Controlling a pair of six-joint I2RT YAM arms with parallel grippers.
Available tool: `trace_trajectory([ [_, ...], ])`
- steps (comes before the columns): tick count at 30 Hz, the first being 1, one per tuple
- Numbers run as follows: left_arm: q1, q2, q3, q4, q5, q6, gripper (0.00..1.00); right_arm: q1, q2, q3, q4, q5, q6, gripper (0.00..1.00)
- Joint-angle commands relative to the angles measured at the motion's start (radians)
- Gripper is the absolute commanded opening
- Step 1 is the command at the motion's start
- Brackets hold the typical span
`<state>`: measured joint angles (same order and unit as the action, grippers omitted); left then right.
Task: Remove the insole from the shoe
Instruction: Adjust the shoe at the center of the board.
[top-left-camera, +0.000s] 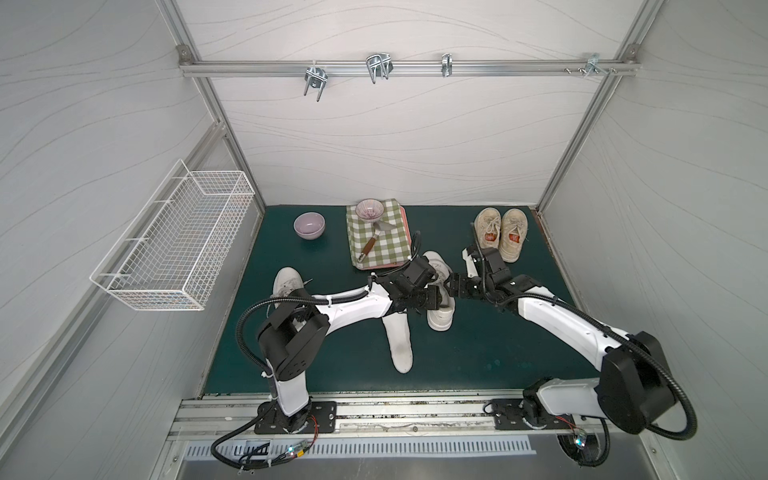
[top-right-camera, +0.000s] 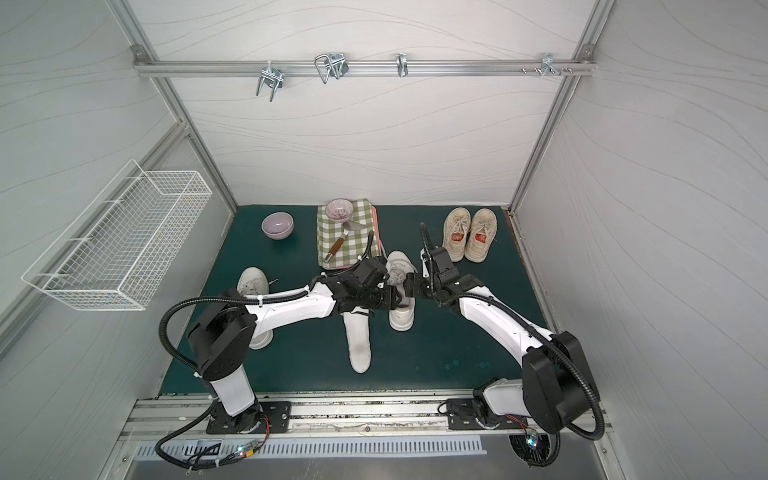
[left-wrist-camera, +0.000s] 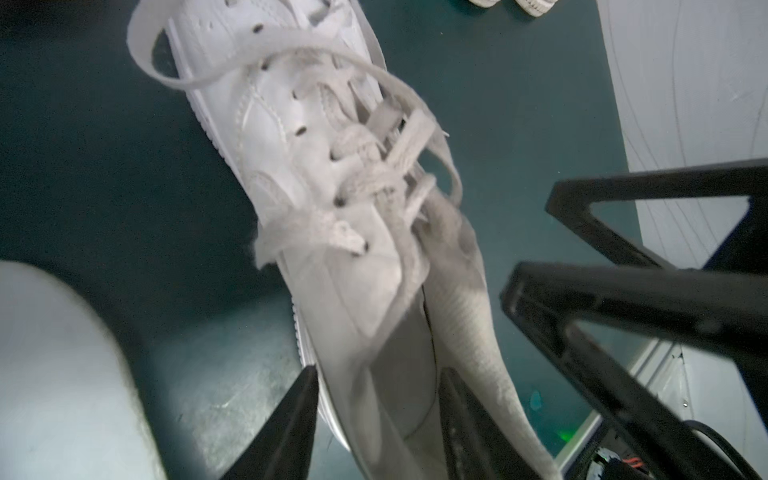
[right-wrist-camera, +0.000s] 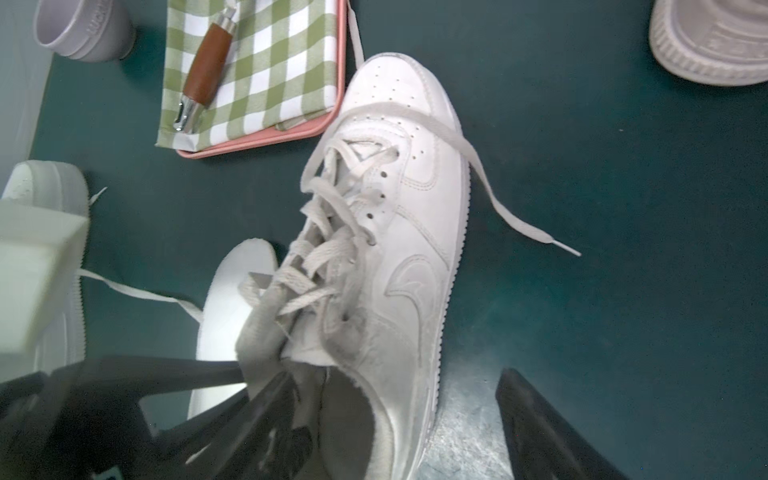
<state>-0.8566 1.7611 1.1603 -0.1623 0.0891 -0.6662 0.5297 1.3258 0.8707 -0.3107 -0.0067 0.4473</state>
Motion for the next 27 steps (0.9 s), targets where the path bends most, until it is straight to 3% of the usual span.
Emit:
trace_trajectory([
  [1, 0.015, -0.043, -0.006, 0.078, 0.0, 0.028, 0.53, 0.011, 0.007, 0.006, 0.046, -0.017, -0.017, 0.73],
  [12, 0.042, 0.015, 0.049, 0.08, -0.015, 0.066, 0.48, 0.061, 0.112, 0.071, 0.055, -0.011, -0.035, 0.55],
  [27, 0.054, 0.079, 0.115, 0.029, -0.119, 0.068, 0.27, 0.11, 0.186, 0.124, -0.037, 0.209, -0.041, 0.3],
])
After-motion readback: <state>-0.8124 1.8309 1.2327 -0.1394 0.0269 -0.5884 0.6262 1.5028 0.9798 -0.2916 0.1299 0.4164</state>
